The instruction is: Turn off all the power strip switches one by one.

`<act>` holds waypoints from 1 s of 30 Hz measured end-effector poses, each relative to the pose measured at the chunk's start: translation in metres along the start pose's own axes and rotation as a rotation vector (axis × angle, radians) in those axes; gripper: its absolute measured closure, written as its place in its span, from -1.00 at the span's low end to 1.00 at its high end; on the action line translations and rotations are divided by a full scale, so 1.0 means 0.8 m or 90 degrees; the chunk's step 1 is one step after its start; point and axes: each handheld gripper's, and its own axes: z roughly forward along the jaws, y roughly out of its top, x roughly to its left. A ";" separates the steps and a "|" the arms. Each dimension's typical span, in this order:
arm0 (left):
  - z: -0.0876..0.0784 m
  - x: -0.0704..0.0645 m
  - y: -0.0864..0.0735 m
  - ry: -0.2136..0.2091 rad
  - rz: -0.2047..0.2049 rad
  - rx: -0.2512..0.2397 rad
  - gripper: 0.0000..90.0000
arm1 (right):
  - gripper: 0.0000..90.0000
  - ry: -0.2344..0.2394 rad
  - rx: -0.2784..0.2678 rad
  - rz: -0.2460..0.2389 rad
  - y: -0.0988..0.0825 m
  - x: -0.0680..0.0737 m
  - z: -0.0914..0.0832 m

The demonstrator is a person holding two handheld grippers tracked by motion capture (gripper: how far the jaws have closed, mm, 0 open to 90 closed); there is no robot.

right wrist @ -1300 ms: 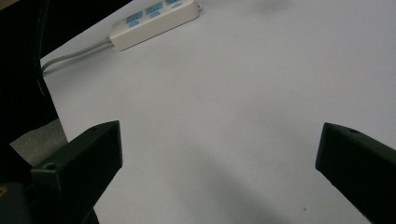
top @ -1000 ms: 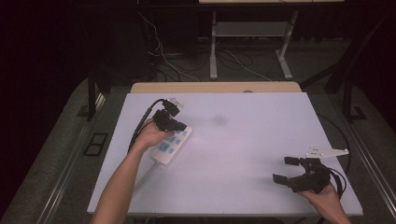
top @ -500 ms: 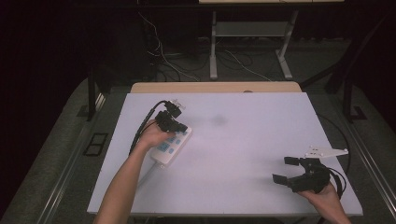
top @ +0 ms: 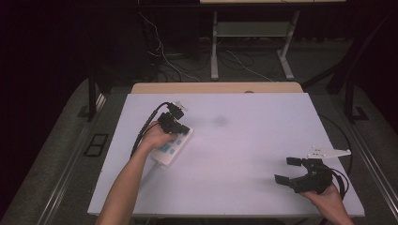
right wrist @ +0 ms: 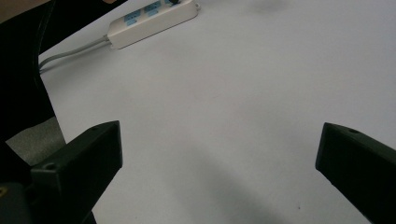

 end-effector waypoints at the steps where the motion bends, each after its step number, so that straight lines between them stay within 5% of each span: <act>1: 0.000 0.000 0.000 0.000 0.001 0.002 0.99 | -0.99 0.000 0.000 0.000 0.000 0.000 0.000; 20: 0.000 0.010 -0.008 -0.032 -0.036 -0.016 1.00 | -0.99 0.000 -0.003 -0.003 0.000 0.000 -0.003; 30: 0.000 0.006 -0.007 -0.019 -0.029 -0.018 1.00 | -0.99 -0.003 -0.007 -0.002 -0.001 -0.001 -0.007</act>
